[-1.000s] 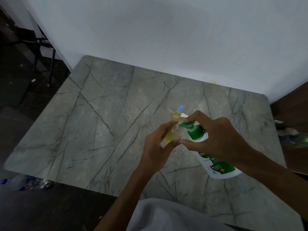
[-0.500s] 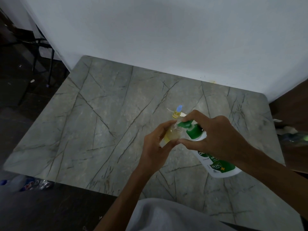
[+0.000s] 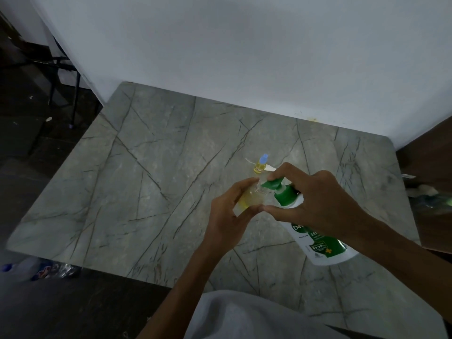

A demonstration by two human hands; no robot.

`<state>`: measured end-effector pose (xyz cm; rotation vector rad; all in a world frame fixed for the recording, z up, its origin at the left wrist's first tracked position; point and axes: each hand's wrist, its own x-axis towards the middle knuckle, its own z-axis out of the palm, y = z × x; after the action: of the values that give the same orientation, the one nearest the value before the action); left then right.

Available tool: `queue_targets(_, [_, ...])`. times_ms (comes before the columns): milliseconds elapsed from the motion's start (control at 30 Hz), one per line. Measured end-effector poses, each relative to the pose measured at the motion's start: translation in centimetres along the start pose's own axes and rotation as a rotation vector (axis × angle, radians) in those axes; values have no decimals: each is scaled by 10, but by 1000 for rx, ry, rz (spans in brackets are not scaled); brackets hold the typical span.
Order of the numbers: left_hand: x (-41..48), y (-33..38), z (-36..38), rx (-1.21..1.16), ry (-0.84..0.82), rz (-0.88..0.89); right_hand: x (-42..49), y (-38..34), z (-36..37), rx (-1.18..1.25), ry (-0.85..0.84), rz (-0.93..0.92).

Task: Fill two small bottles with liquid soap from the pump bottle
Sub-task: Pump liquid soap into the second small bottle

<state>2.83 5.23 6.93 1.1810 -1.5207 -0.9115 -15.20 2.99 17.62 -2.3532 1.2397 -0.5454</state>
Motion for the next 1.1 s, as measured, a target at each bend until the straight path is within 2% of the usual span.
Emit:
queue_targets(233, [-4,-6,-1,-24,12,-58,-1,1,1,-78,-57,-31])
queue_targets(467, [-3,2,-3,-19,21,-24,-5,-1,5,4,26,-12])
queue_targets(667, [-4,1,-2,-32,21,-57,-3,-4,0,-29,-62,-6])
queue_targets(967, [-3,5,-4,-64,31,-40,-5,-2,1,-51,-39,-41])
queue_targets(1100, [-3,8,-3,15,17,14,-7,-3,2,16,3,-17])
